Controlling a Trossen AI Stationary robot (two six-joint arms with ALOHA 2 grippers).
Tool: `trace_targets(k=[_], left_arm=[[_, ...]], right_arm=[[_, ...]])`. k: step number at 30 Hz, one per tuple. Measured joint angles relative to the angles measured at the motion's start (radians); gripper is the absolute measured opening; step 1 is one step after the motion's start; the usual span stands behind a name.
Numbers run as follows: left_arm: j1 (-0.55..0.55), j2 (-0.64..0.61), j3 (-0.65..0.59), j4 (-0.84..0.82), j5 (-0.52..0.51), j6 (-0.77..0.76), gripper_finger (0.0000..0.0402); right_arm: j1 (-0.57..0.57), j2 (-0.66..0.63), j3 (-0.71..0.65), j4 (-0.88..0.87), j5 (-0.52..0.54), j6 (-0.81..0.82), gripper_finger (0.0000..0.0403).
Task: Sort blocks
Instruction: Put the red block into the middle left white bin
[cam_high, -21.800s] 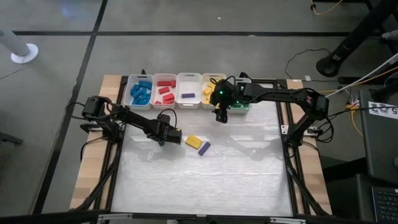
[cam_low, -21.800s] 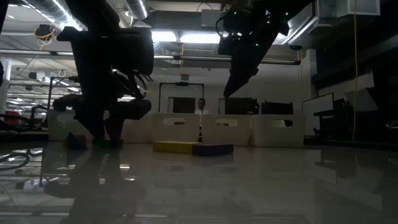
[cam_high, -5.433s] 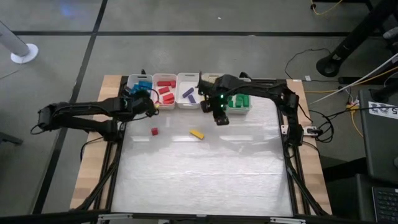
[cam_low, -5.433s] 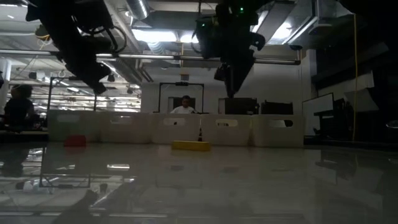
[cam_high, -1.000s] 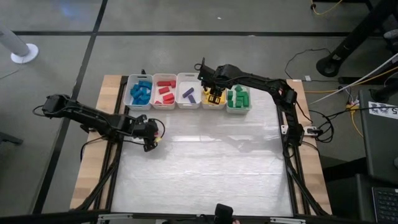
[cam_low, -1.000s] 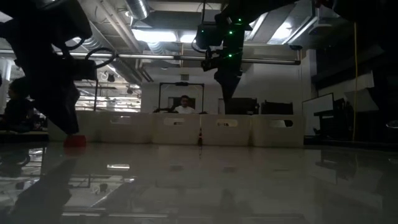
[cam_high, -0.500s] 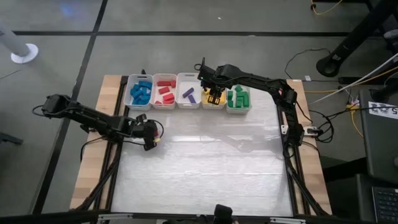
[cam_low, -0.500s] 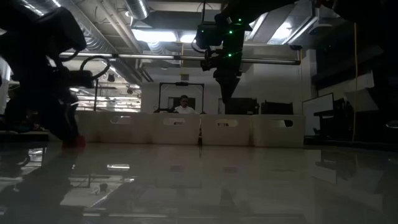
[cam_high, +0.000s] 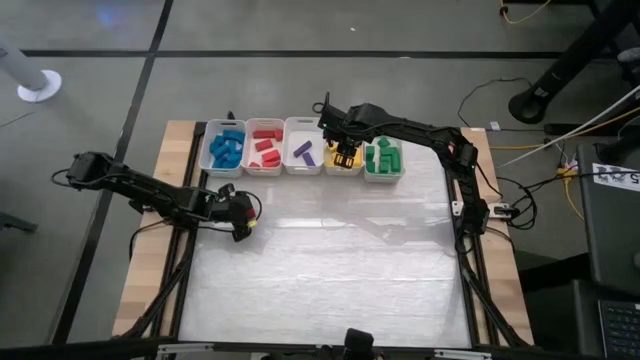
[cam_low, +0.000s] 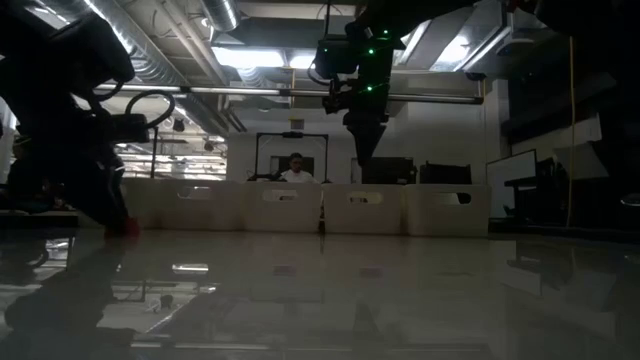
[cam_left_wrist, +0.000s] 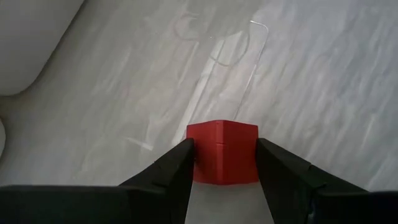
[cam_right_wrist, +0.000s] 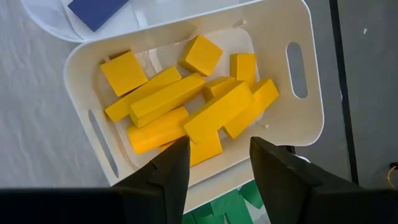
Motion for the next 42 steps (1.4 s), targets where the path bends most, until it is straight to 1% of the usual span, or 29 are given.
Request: trace_targets(k=[8,16,19,25,27,29,34,37,42], left_arm=[[0.000,0.003,-0.005,0.133,0.022,0.001,0.0156],[0.000,0.002,-0.005,0.155,0.011,-0.031,0.0156],[0.000,0.002,-0.005,0.156,0.008,0.009,0.0156],[0.000,0.002,-0.003,0.174,0.004,0.230,0.0156],[0.001,0.002,-0.003,0.184,0.002,0.263,0.0156],[0.007,0.002,-0.003,0.184,-0.002,0.241,0.0156],[0.022,0.002,-0.002,0.145,-0.004,0.117,0.0156],[0.022,0.002,-0.002,0.125,0.034,0.043,0.0156],[0.022,0.002,-0.002,0.131,0.124,-0.145,0.0156]], right_arm=[[0.000,0.000,0.000,-0.009,0.006,0.000,0.0170],[0.000,0.000,0.000,-0.016,0.010,-0.011,0.0170],[0.000,0.000,0.000,-0.017,0.010,-0.011,0.0170],[0.000,0.000,0.000,-0.016,0.010,-0.011,0.0170],[0.000,0.000,0.000,-0.016,0.010,-0.011,0.0170],[0.000,0.000,0.000,-0.016,0.010,-0.011,0.0170],[0.000,0.000,0.000,-0.016,0.008,-0.010,0.0170],[0.000,0.000,0.000,-0.016,0.001,-0.008,0.0170],[0.000,0.000,0.000,-0.016,0.001,-0.008,0.0170]])
